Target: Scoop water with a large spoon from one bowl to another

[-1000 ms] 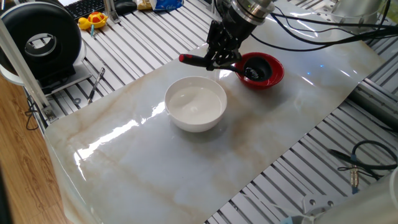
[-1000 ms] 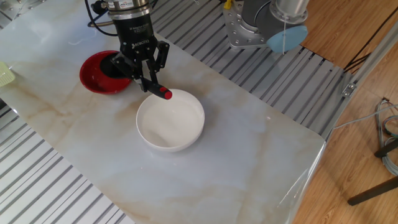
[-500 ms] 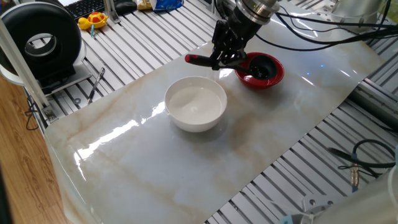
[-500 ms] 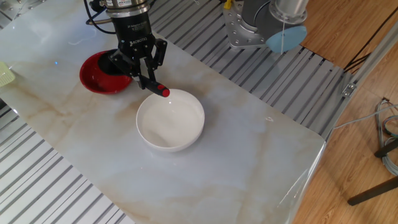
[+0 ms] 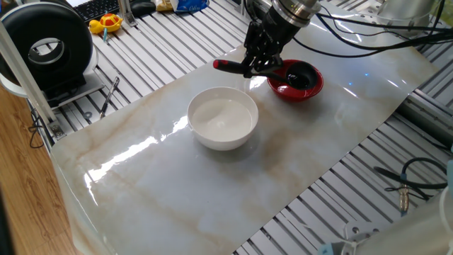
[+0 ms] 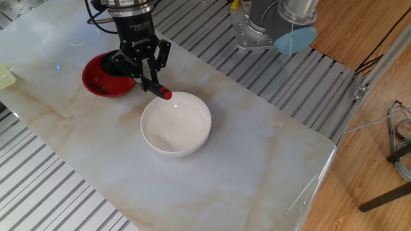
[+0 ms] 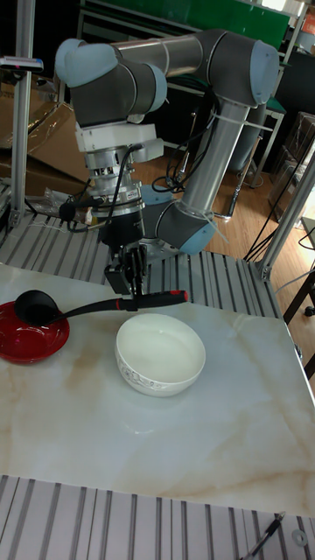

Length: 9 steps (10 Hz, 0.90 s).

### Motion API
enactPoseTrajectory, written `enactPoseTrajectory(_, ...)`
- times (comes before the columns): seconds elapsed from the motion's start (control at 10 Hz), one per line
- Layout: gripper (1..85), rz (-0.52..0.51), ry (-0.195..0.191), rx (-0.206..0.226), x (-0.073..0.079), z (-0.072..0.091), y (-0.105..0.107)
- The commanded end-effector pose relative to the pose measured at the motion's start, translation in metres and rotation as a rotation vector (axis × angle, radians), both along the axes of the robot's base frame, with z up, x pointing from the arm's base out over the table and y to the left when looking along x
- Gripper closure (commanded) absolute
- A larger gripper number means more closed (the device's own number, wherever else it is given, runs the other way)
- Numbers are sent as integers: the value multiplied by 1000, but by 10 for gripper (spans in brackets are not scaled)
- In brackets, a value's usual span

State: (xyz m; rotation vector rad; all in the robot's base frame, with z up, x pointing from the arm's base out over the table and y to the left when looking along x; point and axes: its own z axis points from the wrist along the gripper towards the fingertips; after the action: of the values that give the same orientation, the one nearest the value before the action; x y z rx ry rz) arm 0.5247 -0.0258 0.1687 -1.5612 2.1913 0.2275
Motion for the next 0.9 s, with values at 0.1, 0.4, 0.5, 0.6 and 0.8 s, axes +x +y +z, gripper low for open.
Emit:
enactPoseTrajectory(0.1,843,-27,33,24,-2,-9,-5)
enactPoseTrajectory(0.4,843,-55,79,5,-10,-14,-11)
enactPoseTrajectory(0.5,843,-52,78,4,-10,-12,-11)
enactPoseTrajectory(0.6,843,-52,79,2,-11,-11,-11)
enactPoseTrajectory(0.8,843,-34,69,-27,-12,-11,-17)
